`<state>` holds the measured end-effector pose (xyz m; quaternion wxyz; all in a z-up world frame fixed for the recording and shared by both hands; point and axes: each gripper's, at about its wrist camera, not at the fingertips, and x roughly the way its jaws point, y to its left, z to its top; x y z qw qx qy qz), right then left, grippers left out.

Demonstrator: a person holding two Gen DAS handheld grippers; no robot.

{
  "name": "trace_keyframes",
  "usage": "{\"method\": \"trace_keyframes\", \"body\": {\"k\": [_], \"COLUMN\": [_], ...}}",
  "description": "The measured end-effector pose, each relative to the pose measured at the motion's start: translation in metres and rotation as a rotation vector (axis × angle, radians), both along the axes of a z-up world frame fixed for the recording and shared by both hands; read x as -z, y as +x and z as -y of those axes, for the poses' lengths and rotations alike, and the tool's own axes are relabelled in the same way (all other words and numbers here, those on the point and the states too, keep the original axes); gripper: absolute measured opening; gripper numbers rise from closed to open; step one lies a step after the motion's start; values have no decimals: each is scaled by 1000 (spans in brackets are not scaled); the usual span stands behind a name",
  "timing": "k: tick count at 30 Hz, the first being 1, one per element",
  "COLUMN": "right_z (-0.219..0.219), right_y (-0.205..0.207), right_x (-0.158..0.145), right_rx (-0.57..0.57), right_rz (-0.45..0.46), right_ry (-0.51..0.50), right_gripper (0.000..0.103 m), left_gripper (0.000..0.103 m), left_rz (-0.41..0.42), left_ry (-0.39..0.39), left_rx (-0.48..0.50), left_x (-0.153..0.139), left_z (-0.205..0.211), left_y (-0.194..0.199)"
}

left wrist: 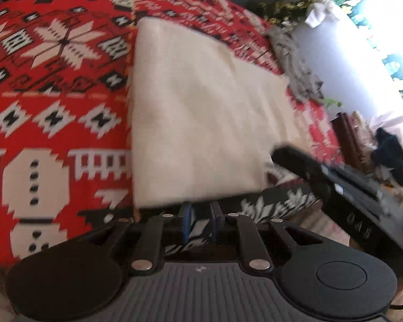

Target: Fold clothes

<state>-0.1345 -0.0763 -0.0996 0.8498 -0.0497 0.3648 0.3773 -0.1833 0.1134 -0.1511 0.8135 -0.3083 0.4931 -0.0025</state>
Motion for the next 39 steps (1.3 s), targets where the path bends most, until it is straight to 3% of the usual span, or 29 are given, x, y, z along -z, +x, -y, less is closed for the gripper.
{"method": "trace_keyframes", "body": {"k": [4, 8, 14, 16, 23, 28, 31, 35, 39], "right_z": [-30, -31, -18, -26, -77, -78, -71, -75, -107], "right_y": [4, 2, 2, 15, 59, 58, 54, 56, 67], "right_x": [13, 32, 21, 14, 17, 40, 38, 20, 7], "right_rx": [-76, -85, -113, -101, -94, -110, -140, -223, -502], "right_rz": [-9, -59, -58, -46, -30, -54, -64, -98, -121], "right_ry": [-1, -39, -31, 3, 42, 5, -23, -26, -56], "right_gripper": [7, 7, 7, 10, 11, 10, 11, 12, 12], "left_gripper": [11, 11, 10, 10, 5, 3, 2, 3, 2], "left_rz": [46, 127, 160, 177, 157, 135, 139, 168, 155], "left_ry": [0, -42, -79, -131, -168, -251, -227, -188, -220], "left_rx": [-8, -42, -176, -229, -267, -252, -254, -267, -305], "left_x": [-9, -24, -15, -9, 7, 18, 12, 2, 10], "left_z": [-3, -15, -46, -57, -68, -66, -65, -66, -67], "left_y": [-9, -15, 15, 28, 35, 11, 6, 6, 8]}}
